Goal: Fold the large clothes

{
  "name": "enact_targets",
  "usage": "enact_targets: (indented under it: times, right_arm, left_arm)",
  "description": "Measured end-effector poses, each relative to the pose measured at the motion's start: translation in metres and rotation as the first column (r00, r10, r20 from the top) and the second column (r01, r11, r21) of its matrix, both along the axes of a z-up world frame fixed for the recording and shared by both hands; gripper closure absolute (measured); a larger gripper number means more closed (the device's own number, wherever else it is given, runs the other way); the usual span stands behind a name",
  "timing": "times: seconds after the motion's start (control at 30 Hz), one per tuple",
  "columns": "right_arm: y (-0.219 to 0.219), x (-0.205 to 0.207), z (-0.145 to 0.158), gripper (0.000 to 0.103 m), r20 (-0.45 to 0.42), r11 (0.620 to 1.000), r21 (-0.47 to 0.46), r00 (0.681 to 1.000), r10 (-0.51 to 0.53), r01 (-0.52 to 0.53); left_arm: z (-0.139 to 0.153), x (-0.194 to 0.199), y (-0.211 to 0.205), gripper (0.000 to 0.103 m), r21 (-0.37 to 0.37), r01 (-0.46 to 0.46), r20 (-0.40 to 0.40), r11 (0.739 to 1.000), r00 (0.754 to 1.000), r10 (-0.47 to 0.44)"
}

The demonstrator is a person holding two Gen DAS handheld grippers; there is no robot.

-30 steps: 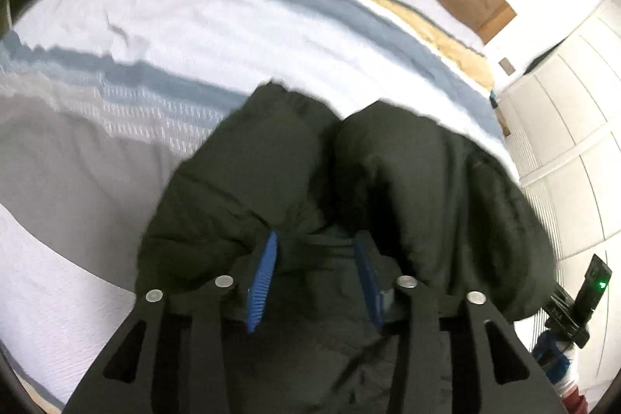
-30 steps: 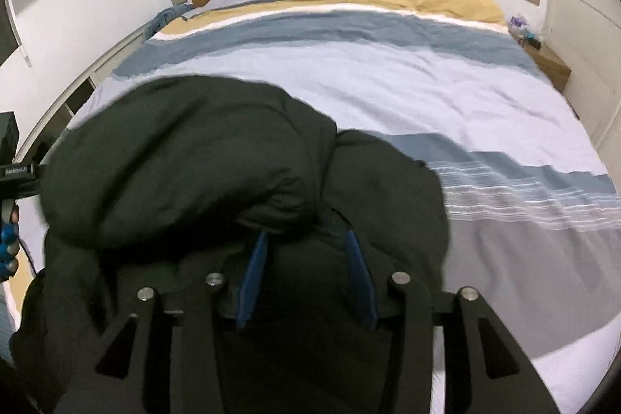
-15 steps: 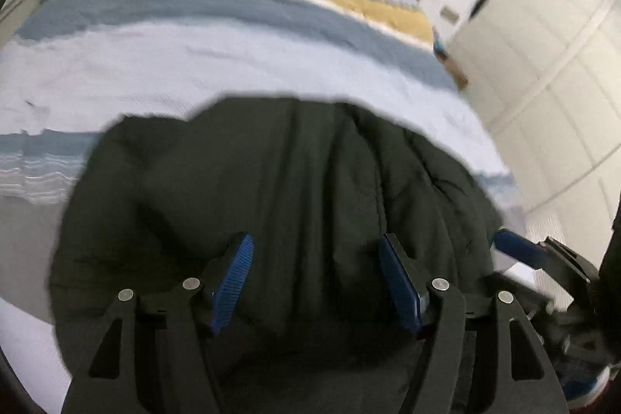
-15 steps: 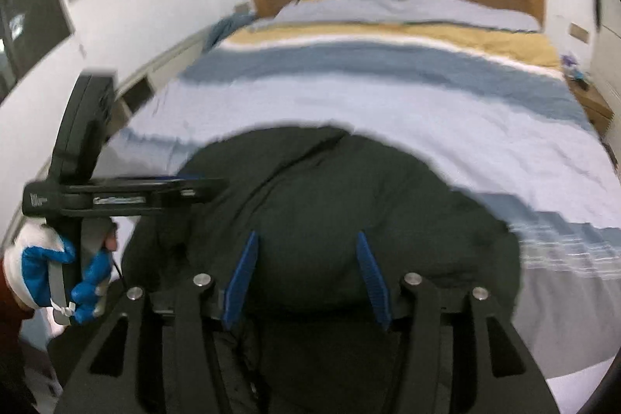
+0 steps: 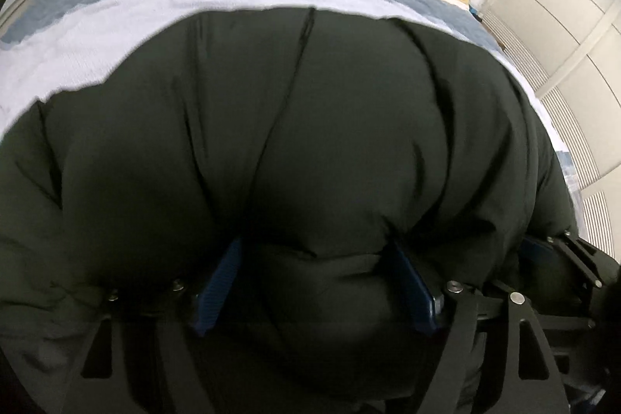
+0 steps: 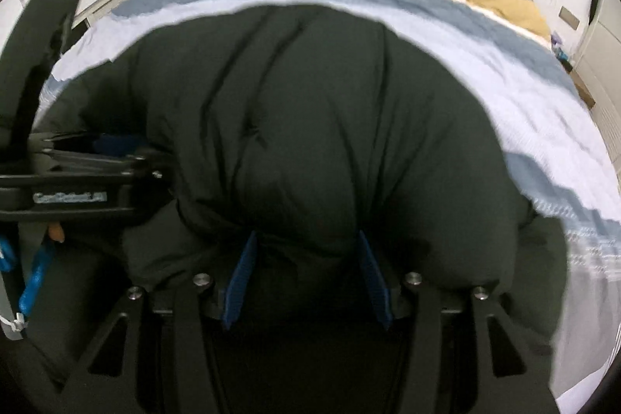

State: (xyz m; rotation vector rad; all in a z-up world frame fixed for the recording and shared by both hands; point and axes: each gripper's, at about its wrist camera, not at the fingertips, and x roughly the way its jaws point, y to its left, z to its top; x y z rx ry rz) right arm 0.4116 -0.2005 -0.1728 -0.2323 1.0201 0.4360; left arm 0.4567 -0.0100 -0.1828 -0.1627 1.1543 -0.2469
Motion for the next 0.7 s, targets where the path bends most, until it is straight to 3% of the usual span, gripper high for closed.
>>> enact_targets:
  times: [0.1,0.23,0.3,0.43,0.7]
  right_arm:
    - [0.001,-0.004,-0.009,0.051,0.003,1.000,-0.008,1.000,-0.001,0.001]
    - [0.001,-0.011,0.004,0.052,0.006,1.000,-0.010,1.000,-0.006,0.006]
    - [-0.004,-0.024,0.015,0.052,0.026,1.000,0.012,1.000,-0.011,0.010]
    - [-0.011,-0.038,0.009,0.052,0.000,1.000,-0.005,1.000,-0.019,0.019]
    - [-0.010,-0.072,0.044,0.052,0.089,0.998,-0.055,0.996,-0.016,0.021]
  left_arm:
    - [0.002,-0.005,0.000,0.026,-0.005,0.004,0.001,1.000,1.000,-0.004]
    - [0.023,-0.022,0.009,0.026,0.018,0.009,0.042,1.000,0.999,-0.010]
    - [0.020,-0.031,0.013,0.026,0.048,0.012,0.033,0.999,0.999,-0.014]
    - [0.005,-0.034,0.011,0.026,0.072,0.023,-0.014,0.997,1.000,-0.022]
    - [0.040,-0.060,0.019,0.026,0.072,-0.024,0.075,0.997,0.997,0.019]
